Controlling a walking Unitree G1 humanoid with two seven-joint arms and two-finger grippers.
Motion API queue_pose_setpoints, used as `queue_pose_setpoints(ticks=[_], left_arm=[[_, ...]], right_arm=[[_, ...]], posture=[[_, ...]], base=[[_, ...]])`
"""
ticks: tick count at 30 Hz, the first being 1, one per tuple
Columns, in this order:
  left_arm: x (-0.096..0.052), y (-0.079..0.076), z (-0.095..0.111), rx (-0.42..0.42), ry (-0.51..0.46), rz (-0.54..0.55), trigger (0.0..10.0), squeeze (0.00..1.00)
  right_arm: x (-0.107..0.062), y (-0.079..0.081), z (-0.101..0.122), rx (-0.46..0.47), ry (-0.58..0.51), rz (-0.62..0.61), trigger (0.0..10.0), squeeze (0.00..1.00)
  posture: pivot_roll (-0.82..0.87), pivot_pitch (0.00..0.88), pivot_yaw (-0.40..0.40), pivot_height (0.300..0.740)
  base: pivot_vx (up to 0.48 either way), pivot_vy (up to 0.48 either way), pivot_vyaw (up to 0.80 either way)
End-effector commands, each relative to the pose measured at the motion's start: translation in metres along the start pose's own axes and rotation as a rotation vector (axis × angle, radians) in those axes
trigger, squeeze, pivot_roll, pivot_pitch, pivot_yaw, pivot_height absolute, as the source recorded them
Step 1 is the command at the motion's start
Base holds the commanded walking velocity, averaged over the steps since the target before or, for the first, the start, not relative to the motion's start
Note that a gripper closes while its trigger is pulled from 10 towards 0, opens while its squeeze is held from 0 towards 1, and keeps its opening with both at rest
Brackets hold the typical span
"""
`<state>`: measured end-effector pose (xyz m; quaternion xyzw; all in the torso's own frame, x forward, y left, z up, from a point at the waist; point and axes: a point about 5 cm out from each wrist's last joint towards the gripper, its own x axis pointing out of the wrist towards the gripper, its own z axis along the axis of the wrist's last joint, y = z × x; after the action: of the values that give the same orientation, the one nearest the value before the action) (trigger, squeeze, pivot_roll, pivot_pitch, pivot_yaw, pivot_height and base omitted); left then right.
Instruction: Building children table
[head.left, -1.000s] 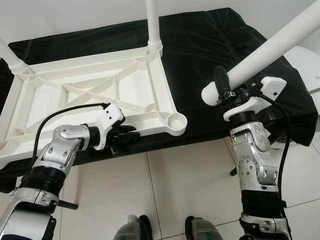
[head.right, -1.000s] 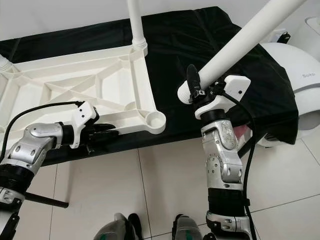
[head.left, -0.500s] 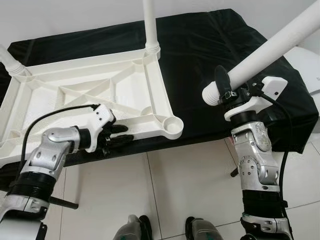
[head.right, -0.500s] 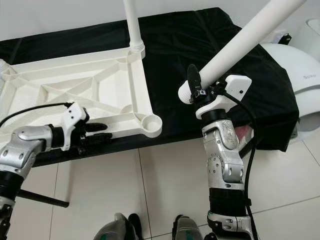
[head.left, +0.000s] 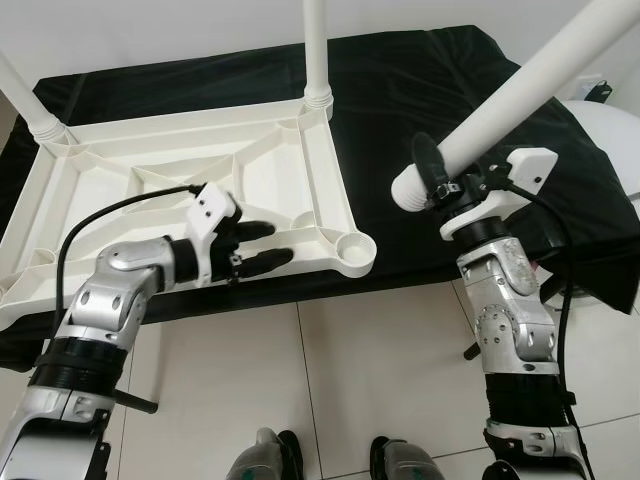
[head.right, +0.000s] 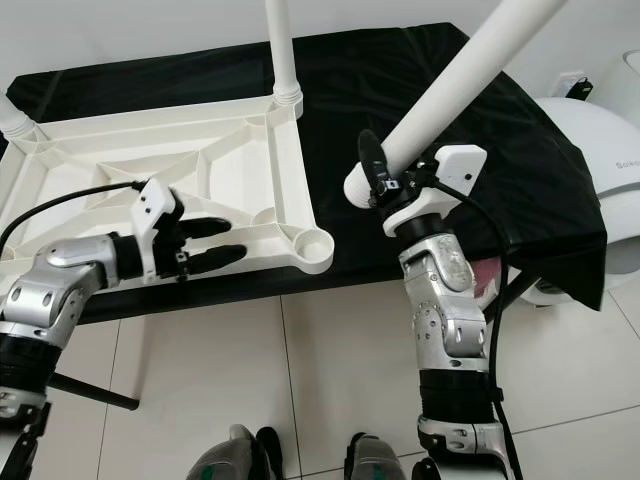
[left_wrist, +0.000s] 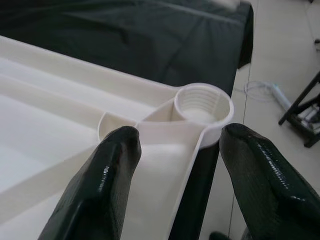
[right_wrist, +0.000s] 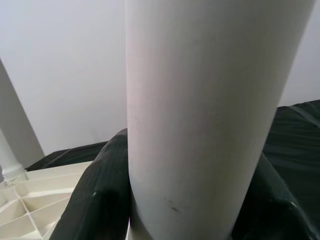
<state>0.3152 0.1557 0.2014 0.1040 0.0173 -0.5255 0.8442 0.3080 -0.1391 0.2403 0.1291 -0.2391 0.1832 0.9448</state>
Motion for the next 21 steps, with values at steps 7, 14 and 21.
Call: queue_pose_setpoints(ticks=[7, 14, 21], left_arm=[[0.02, -0.01, 0.017, -0.039, -0.097, 0.065, 10.0, 0.0], [0.028, -0.019, 0.018, -0.045, -0.104, 0.064, 10.0, 0.0], [0.039, -0.02, 0.015, -0.061, -0.122, 0.156, 10.0, 0.0]], right_arm=[[0.004, -0.008, -0.002, -0.044, 0.026, 0.043, 10.0, 0.0], [0.005, -0.016, -0.006, -0.078, 0.053, 0.044, 10.0, 0.0], [0.011, -0.022, -0.012, -0.106, 0.098, 0.03, 10.0, 0.0]], posture=[[-0.14, 0.154, 0.058, 0.74], [-0.14, 0.155, 0.058, 0.74], [-0.12, 0.142, 0.045, 0.74]], base=[[0.0, 0.0, 0.0], [0.0, 0.0, 0.0], [0.0, 0.0, 0.0]])
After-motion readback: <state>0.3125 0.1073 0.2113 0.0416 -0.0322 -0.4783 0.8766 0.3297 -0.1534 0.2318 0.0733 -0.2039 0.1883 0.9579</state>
